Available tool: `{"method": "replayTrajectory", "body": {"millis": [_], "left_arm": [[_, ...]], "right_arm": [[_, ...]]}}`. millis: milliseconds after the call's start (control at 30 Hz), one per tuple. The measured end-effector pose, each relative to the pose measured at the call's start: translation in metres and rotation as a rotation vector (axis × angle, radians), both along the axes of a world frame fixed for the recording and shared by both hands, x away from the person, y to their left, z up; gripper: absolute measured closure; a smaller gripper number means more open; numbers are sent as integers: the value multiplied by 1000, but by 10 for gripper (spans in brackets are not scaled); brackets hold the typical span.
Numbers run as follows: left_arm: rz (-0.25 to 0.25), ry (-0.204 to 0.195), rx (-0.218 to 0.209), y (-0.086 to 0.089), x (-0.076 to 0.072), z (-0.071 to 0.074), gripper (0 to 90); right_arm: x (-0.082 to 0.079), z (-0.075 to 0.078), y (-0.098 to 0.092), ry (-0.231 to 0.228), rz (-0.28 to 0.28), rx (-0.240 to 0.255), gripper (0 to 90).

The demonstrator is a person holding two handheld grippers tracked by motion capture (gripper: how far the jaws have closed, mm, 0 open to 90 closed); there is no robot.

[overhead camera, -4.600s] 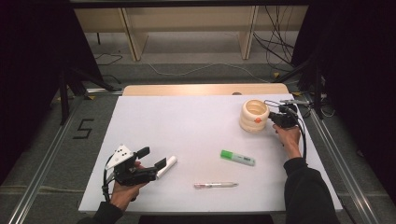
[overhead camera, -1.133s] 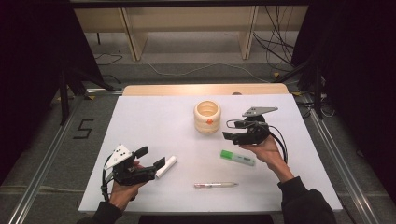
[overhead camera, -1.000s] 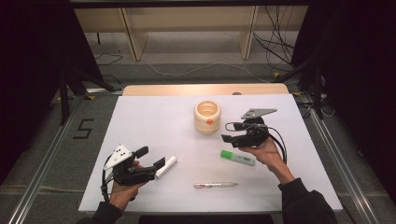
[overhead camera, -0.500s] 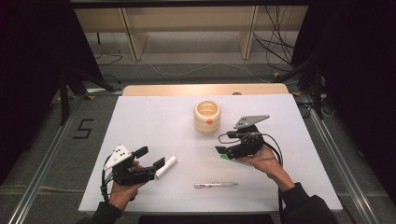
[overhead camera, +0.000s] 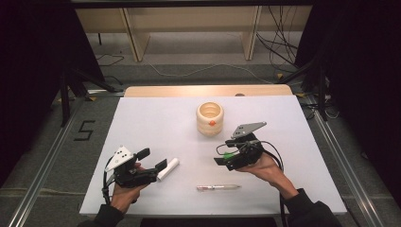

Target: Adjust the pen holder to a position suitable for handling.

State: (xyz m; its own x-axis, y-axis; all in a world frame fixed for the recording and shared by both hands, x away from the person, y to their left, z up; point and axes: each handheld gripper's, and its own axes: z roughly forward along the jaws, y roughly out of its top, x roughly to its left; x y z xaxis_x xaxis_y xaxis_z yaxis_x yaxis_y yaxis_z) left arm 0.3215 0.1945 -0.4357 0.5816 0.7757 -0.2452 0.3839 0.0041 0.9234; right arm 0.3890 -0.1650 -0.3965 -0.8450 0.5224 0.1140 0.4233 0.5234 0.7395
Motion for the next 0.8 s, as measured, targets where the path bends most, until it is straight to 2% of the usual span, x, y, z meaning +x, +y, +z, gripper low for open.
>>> {"method": "replayTrajectory", "body": {"millis": [233,333,800], "left_arm": [[7,-2,-6,1,-1,0,154],[1,3,-2,2,0,0,154],[0,6,-7,1,1,0,154]], "right_arm": [[-7,-1,5,5,42,-22,215],[-10,-3,7,8,67,-48,216],[-22,-15,10,41,118,-114,223]]}}
